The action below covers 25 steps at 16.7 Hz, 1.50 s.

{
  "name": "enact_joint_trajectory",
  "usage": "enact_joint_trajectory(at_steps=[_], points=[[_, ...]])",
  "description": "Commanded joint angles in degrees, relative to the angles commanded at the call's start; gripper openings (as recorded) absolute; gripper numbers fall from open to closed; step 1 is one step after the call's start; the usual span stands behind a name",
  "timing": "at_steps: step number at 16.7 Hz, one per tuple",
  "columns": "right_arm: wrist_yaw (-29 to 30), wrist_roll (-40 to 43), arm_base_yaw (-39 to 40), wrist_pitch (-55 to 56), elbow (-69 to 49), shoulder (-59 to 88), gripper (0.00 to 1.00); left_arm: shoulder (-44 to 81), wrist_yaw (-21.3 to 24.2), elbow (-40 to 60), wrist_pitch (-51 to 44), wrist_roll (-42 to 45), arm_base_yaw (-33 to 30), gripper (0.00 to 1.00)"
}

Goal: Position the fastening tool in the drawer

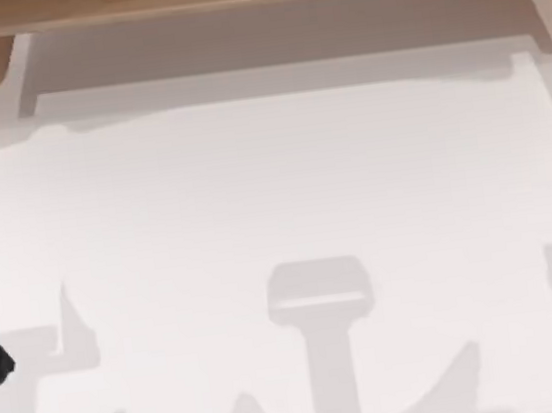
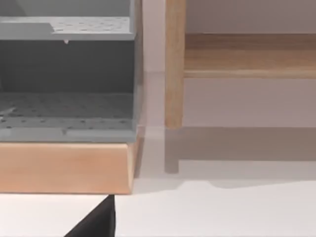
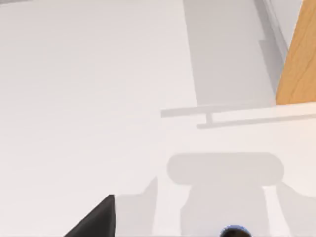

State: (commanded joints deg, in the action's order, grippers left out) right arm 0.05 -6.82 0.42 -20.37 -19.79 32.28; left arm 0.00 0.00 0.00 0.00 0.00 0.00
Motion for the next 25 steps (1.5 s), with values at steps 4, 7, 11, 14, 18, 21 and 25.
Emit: enact_joint_trajectory(at_steps=[4, 7, 11, 14, 18, 21, 25], points=[[-0.34, -4.62, 0.23, -11.29, -12.59, 22.09, 1.00, 0.00, 0.00, 0.00, 0.00, 0.00, 0.00, 1.00], [-0.50, -7.65, 0.38, -19.30, -21.10, 37.19, 1.00, 0.00, 0.00, 0.00, 0.00, 0.00, 0.00, 1.00], [-0.40, -10.59, 0.55, -27.95, -29.46, 51.85, 1.00, 0.00, 0.00, 0.00, 0.00, 0.00, 0.00, 1.00], [-0.27, -11.78, 0.62, -31.60, -32.76, 57.31, 1.00, 0.00, 0.00, 0.00, 0.00, 0.00, 0.00, 1.00], [-0.23, -11.99, 0.62, -32.21, -33.30, 58.18, 1.00, 0.00, 0.00, 0.00, 0.00, 0.00, 0.00, 1.00], [-0.24, -11.92, 0.49, -31.90, -32.92, 58.17, 1.00, 0.00, 0.00, 0.00, 0.00, 0.00, 0.00, 1.00], [-0.23, -12.04, 0.63, -25.56, -29.92, 61.13, 1.00, 0.00, 0.00, 0.00, 0.00, 0.00, 0.00, 1.00]])
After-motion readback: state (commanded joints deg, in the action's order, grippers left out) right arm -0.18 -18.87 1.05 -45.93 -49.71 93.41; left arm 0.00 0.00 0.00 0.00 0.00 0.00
